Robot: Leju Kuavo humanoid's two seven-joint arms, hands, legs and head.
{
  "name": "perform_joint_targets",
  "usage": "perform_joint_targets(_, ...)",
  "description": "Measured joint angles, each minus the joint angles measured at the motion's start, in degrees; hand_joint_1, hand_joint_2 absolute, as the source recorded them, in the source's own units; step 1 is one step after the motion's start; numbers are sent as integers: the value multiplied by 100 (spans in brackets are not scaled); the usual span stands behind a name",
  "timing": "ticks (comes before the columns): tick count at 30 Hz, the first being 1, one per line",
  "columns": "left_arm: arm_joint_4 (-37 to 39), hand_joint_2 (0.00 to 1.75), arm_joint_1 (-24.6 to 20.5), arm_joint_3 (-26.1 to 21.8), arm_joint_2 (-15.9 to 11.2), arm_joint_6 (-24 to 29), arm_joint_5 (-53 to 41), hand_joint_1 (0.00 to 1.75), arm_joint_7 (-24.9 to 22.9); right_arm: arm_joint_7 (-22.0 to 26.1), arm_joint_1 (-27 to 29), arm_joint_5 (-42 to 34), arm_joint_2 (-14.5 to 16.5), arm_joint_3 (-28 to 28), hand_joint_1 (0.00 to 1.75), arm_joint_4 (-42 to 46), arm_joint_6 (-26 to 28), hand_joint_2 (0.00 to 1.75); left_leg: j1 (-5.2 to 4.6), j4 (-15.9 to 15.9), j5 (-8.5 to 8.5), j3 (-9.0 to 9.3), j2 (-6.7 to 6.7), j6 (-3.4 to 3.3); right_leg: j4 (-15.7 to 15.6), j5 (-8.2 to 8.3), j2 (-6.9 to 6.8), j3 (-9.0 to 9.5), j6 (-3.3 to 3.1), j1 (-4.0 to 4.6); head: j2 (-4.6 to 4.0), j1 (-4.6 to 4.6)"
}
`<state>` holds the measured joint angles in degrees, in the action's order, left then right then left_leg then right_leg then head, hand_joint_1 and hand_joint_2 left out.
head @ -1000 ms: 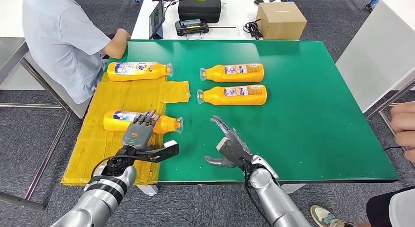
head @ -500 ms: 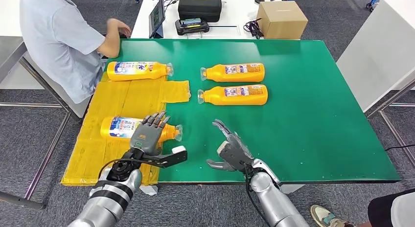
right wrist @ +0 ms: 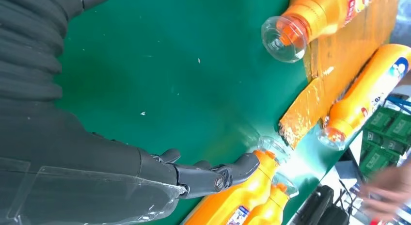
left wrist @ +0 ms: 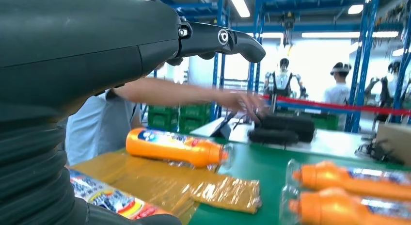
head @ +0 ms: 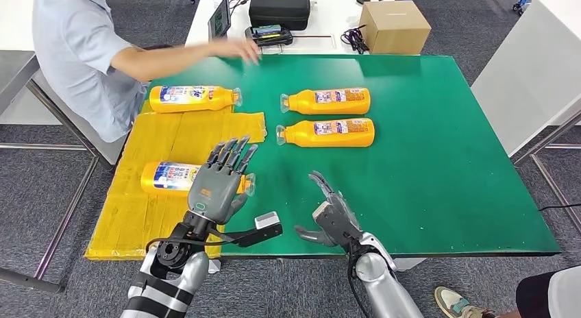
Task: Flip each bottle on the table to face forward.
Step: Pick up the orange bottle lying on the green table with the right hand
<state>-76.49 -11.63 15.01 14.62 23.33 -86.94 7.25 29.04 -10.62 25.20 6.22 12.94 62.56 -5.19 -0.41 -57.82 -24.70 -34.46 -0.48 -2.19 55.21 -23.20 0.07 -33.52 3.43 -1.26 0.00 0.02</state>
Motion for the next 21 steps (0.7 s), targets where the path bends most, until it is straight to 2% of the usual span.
perform_joint_targets(1,-93,175,37,23,0,1,14,0,7,-12,23,-23,8,-19,0,54,-25,0,0,0,0,0,0,0,0,0,0,0,0,0,0,0)
perform_joint_targets(4,-348,175,163,74,8,55,364,0,176,-85,106,-465,74,-139,0,215,-316,0,0,0,0,1,0,0,0,0,0,1,0,0,0,0)
perform_joint_targets(6,-616,175,347,80,42,35,1081,0,480,-323,238,-864,181,-292,0,409,-487,0,0,0,0,0,0,0,0,0,0,1,0,0,0,0)
perform_joint_targets(7,-789,175,477,77,69,-18,1529,0,662,-502,329,-860,249,-368,0,555,-426,0,0,0,0,-1,0,0,0,0,0,0,0,0,0,1)
perform_joint_targets(9,-1143,175,781,61,134,-151,2313,0,999,-823,543,-255,371,-456,0,935,-29,0,0,0,-2,-9,0,1,0,-2,0,-8,0,0,0,0)
perform_joint_targets(11,-1455,175,1059,31,206,-251,2813,0,1243,-1016,737,648,449,-470,0,1391,351,87,0,0,-4,-18,0,3,0,-3,0,-19,-1,0,0,-1)
perform_joint_targets(13,-1687,175,1243,-11,273,-292,3028,0,1350,-1125,858,1200,483,-465,0,1802,514,175,0,1,-6,-21,0,4,0,-4,0,-23,-1,0,0,-1)
perform_joint_targets(15,-1849,175,1353,-50,323,-314,3107,0,1392,-1173,929,1602,489,-447,0,2100,660,175,0,1,-6,-21,0,4,-1,-4,0,-23,-2,0,0,0)
perform_joint_targets(19,-2053,175,1490,-84,381,-425,3321,0,1440,-1383,988,3054,357,-301,0,2457,1109,175,0,1,-4,-17,1,3,-1,-2,0,-19,-1,-1,0,1)
perform_joint_targets(21,-2130,175,1539,-88,397,-460,3400,0,1446,-1475,999,3430,270,-236,0,2568,1195,175,-1,1,-3,-16,0,3,-1,-2,0,-18,-1,-1,0,1)
